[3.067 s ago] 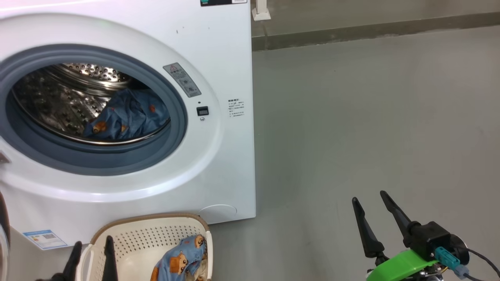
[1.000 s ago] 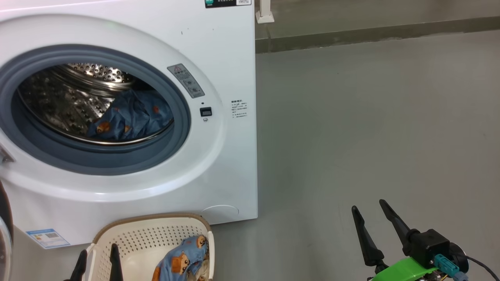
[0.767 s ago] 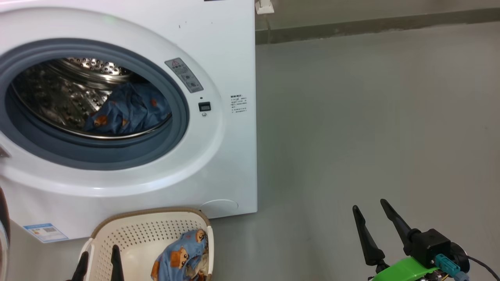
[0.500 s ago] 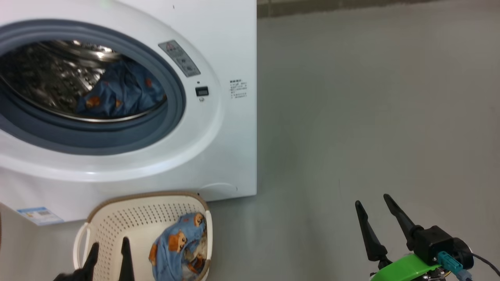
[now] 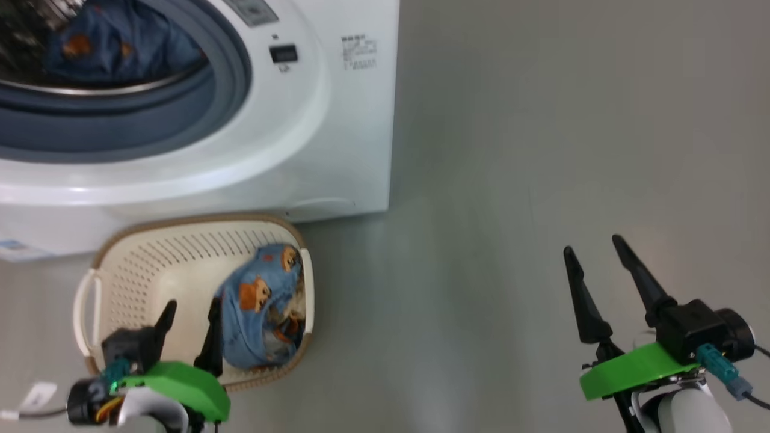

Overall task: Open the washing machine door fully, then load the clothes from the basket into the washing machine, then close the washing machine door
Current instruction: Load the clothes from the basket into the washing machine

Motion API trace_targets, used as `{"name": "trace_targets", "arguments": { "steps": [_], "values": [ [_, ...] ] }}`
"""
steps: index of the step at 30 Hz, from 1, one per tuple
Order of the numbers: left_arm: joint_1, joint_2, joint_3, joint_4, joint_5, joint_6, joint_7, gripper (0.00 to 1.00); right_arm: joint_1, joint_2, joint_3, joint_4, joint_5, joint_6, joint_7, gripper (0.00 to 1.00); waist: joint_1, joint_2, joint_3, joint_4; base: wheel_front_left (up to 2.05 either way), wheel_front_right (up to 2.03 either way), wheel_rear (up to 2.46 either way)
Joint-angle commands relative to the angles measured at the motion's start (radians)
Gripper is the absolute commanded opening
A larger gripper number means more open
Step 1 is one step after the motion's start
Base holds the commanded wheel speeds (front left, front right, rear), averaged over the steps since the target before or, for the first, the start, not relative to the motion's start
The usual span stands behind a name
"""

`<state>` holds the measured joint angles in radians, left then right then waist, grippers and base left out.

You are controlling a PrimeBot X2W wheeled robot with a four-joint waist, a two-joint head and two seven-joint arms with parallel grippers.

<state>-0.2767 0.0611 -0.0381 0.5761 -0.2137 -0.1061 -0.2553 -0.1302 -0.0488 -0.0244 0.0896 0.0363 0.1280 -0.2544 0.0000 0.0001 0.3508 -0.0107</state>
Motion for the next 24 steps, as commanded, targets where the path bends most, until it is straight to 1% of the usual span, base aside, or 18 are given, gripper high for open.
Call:
{"name": "trace_targets", "arguments": {
  "steps": [1, 6, 7, 15, 21, 24],
  "values": [
    [-0.053, 0.039, 0.021, 0.033, 0.009, -0.008, -0.006, 1.00, -0.023, -0.005, 0.014, -0.031, -0.005, 0.003, -0.007, 1.00, 0.0000, -0.0001, 0.156, -0.037, 0.00, 0.00, 0.00],
    [-0.178, 0.080, 0.007, 0.204, 0.015, -0.016, -0.006, 1.00, -0.042, -0.004, 0.004, -0.050, 0.000, 0.003, -0.007, 1.00, 0.0000, -0.0001, 0.246, -0.072, 0.00, 0.00, 0.00],
    [-0.178, 0.080, 0.007, 0.204, 0.015, -0.016, -0.006, 1.00, -0.042, -0.004, 0.004, -0.050, 0.000, 0.003, -0.007, 1.00, 0.0000, -0.0001, 0.246, -0.072, 0.00, 0.00, 0.00],
    [-0.376, 0.150, -0.077, 0.475, 0.055, -0.023, 0.006, 1.00, -0.076, -0.003, 0.001, -0.068, 0.014, 0.003, -0.007, 1.00, 0.0000, -0.0001, 0.364, -0.124, 0.00, 0.00, 0.00],
    [-0.483, 0.184, -0.117, 0.588, 0.069, -0.024, 0.002, 1.00, -0.094, -0.002, 0.007, -0.078, 0.036, 0.003, -0.007, 1.00, 0.0000, -0.0001, 0.423, -0.159, 0.00, 0.00, 0.00],
    [-0.532, 0.186, -0.136, 0.624, 0.060, -0.024, 0.007, 1.00, -0.102, -0.002, 0.010, -0.089, 0.051, 0.003, -0.007, 1.00, 0.0000, -0.0001, 0.451, -0.172, 0.00, 0.00, 0.00]
  ]
}}
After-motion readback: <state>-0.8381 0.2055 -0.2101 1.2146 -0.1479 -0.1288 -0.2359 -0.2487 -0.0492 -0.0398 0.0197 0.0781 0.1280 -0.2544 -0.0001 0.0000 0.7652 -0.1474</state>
